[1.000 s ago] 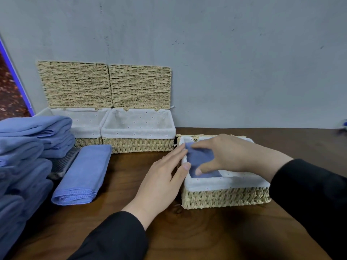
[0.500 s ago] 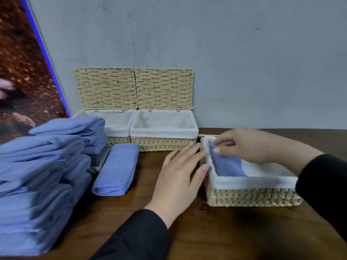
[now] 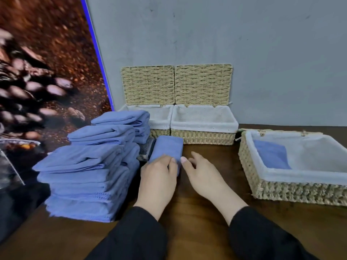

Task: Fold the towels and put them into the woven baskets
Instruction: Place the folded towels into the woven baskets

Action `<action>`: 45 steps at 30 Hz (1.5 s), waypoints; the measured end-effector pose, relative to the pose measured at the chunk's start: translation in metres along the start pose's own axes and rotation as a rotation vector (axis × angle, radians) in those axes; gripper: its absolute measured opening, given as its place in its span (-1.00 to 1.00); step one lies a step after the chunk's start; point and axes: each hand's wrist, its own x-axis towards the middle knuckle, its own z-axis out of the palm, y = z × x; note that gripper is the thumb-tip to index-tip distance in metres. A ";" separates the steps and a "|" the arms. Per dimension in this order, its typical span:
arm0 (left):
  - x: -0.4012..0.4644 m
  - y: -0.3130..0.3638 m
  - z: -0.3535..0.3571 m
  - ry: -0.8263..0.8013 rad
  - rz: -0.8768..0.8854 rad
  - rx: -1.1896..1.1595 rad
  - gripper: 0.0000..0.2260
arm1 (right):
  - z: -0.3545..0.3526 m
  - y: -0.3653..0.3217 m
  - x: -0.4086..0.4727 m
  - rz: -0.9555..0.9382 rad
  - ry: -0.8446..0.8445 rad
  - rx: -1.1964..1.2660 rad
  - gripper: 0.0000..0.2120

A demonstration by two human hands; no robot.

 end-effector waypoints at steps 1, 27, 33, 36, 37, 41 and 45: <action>0.000 0.001 -0.002 0.033 -0.003 -0.087 -0.72 | 0.005 -0.001 0.002 -0.003 0.014 0.034 -0.37; -0.023 0.094 0.007 -0.137 -0.287 -1.352 -0.69 | -0.100 -0.002 -0.073 -0.025 0.116 0.371 -0.41; -0.024 0.127 0.055 -0.190 0.062 -0.917 -0.68 | -0.227 0.026 -0.098 0.065 0.369 0.017 -0.50; -0.018 0.129 0.077 -0.289 0.173 -0.626 -0.63 | -0.277 0.049 -0.089 0.186 0.330 -0.069 -0.61; -0.015 0.128 0.080 -0.321 0.195 -0.571 -0.59 | -0.285 0.058 -0.082 0.241 0.288 -0.106 -0.64; -0.008 0.124 0.085 -0.397 0.241 -0.519 -0.48 | -0.288 0.085 -0.049 0.376 0.180 -0.295 -0.67; -0.006 0.122 0.083 -0.410 0.304 -0.424 -0.39 | -0.271 0.098 -0.035 0.430 0.143 -0.356 -0.70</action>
